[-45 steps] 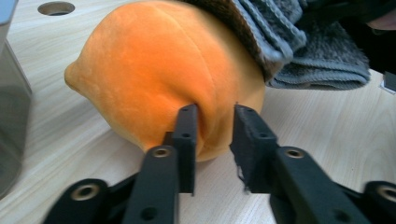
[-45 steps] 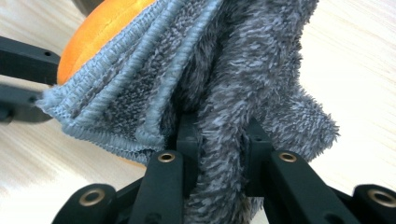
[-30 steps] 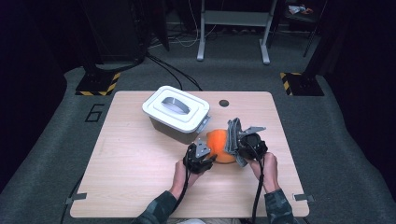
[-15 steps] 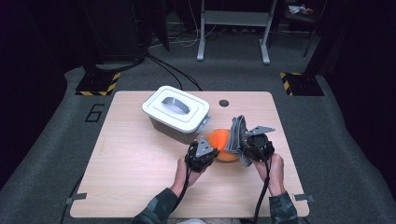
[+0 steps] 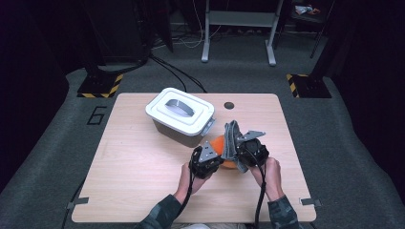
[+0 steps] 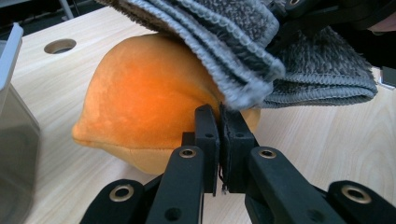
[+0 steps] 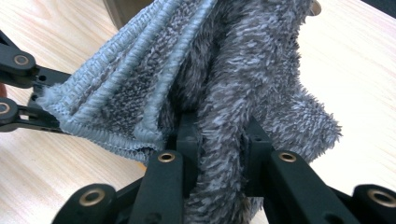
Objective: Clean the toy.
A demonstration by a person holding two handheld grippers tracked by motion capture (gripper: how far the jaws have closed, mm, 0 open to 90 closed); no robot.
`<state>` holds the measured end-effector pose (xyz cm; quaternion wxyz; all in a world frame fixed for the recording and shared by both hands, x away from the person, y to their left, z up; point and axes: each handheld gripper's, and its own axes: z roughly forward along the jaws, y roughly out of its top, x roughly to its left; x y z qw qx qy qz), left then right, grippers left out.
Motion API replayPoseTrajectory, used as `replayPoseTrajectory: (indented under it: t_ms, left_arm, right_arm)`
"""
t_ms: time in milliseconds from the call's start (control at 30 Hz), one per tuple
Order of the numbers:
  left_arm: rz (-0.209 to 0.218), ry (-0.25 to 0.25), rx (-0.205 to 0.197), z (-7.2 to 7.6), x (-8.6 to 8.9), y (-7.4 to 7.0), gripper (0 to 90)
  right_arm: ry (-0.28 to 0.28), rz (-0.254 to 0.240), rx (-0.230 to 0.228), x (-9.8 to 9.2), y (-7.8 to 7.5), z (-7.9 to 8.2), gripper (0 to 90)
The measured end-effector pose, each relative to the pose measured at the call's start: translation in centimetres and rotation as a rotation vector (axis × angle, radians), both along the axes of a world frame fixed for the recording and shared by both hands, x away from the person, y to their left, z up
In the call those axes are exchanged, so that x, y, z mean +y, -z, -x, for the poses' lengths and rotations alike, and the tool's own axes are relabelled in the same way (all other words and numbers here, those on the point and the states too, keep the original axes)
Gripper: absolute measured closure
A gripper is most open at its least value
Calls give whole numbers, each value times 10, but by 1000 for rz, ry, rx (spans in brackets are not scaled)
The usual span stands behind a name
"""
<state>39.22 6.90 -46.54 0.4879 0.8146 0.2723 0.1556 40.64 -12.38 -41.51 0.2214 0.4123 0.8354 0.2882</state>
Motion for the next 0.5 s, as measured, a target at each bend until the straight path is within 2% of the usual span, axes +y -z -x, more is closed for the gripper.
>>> replayPoseTrajectory:
  t_ms: [167, 267, 500]
  left_arm:
    - [-5, -3, 7, -1, 2, 2, 868]
    - [0, -12, 2, -1, 3, 4, 867]
    - [17, -14, 20, -2, 4, 7, 863]
  right_arm:
    - [19, 5, 5, -3, 3, -2, 740]
    - [45, -2, 24, -8, 6, -3, 740]
    - [77, -20, 47, -23, 15, -10, 739]
